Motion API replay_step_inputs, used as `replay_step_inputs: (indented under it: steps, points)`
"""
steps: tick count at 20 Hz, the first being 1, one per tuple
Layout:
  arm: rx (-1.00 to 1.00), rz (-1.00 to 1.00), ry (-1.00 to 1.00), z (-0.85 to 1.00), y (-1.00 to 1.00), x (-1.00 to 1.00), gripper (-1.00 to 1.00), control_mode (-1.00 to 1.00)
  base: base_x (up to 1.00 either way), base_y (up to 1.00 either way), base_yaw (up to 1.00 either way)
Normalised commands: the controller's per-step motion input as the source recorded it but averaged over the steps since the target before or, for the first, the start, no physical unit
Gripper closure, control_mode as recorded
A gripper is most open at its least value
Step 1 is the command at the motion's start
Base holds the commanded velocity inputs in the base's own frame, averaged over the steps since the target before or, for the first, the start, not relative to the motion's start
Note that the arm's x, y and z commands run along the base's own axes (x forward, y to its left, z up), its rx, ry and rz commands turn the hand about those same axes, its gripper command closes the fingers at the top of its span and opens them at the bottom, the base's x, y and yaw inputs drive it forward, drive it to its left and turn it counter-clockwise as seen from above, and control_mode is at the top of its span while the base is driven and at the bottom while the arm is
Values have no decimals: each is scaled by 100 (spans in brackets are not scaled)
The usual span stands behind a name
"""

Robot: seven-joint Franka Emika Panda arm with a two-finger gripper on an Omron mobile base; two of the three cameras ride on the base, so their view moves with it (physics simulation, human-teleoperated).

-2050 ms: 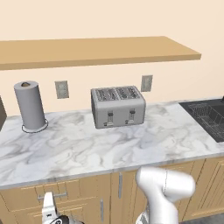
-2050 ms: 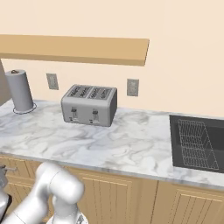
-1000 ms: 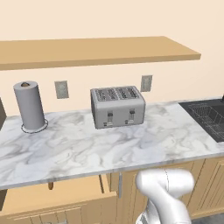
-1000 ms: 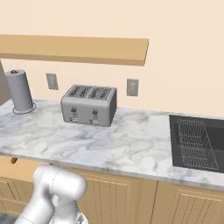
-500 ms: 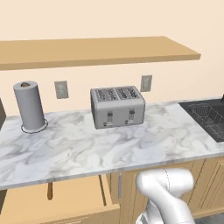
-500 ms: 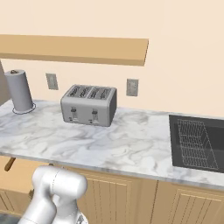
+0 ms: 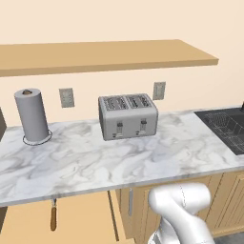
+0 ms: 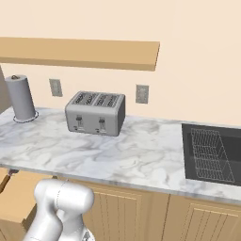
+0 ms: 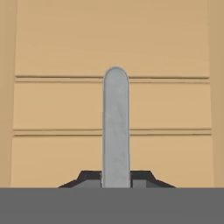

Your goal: Take the pizza cutter from the drawer on the left and place it on the dining counter for cutting.

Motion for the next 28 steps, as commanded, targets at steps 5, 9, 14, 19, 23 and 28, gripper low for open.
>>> replay_step_inputs:
  steps: [5, 9, 14, 19, 23, 28]
  points:
    - [0, 0, 0, -7, 18, -66, 100, -100, 0, 0, 0]
    - [0, 0, 0, -7, 17, -64, 100, -100, 0, 0, 0]
    - [0, 0, 0, -1, 12, -50, 100, -100, 0, 0, 0]
    - [0, 0, 0, 0, 2, -16, -100, -100, 0, 0, 0]
    - [0, 0, 0, 0, 4, -27, -100, -100, 0, 0, 0]
    - [0, -1, 0, 0, 9, -61, -100, -100, 0, 0, 0]
